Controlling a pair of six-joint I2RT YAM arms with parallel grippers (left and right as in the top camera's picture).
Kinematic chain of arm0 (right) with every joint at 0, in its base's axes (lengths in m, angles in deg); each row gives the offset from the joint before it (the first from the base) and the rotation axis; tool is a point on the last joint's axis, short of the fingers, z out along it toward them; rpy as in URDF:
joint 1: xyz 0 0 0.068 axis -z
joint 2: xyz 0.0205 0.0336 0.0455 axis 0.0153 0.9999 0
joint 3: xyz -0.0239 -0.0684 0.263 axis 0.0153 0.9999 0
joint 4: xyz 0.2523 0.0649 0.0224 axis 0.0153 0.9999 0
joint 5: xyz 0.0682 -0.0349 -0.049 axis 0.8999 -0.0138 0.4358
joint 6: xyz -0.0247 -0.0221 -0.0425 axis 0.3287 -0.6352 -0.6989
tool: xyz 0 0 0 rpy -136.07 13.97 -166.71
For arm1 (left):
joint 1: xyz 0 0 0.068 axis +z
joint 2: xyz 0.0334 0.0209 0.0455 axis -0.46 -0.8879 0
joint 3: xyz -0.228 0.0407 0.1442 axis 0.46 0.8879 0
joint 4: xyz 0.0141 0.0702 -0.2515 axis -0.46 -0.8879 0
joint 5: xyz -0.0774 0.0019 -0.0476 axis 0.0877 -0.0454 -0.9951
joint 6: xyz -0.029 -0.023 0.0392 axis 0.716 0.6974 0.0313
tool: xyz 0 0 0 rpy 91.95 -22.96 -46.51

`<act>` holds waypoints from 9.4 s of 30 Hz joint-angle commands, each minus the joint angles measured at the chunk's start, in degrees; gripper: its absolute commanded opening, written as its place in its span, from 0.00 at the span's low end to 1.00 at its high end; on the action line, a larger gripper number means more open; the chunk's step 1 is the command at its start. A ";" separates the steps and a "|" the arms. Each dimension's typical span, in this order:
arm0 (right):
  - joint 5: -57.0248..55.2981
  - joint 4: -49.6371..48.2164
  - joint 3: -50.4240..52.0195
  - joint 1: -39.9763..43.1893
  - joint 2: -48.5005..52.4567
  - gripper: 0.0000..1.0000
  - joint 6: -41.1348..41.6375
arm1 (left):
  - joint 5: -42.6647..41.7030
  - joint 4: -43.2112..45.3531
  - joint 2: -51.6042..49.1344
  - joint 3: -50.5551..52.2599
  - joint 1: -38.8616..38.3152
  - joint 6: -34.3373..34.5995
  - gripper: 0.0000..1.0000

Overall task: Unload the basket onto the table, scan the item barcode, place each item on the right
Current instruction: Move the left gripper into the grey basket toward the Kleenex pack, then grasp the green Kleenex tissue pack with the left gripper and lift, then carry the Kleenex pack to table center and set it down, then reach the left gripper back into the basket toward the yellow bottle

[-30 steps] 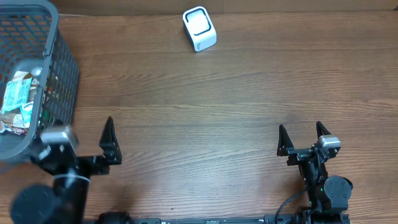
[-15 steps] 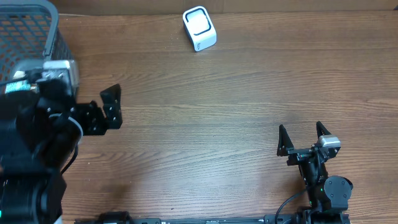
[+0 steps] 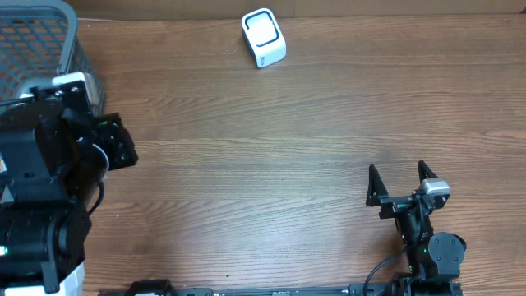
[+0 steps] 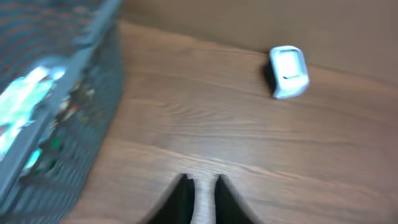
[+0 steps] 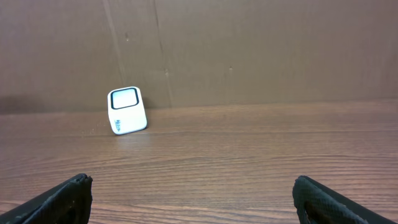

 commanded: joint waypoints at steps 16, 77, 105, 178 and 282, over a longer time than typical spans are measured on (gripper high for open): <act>-0.17 -0.20 0.61 0.31 -0.52 1.00 0.04 | 1.95 1.42 -6.45 -1.66 25.20 -3.58 0.80; -0.17 -0.17 0.61 0.31 -0.52 1.00 0.04 | -6.43 6.40 -48.41 -1.09 37.42 -11.93 1.00; -0.17 -0.20 0.61 0.31 -0.52 1.00 0.04 | -6.51 0.11 -46.58 -12.15 37.38 -11.54 0.31; -0.17 -0.20 0.61 0.31 -0.52 1.00 0.04 | 4.68 6.14 -56.96 -4.76 -38.97 21.09 0.50; -0.17 -0.20 0.61 0.31 -0.52 1.00 0.04 | -4.09 -11.34 -56.39 -34.47 26.99 26.82 0.85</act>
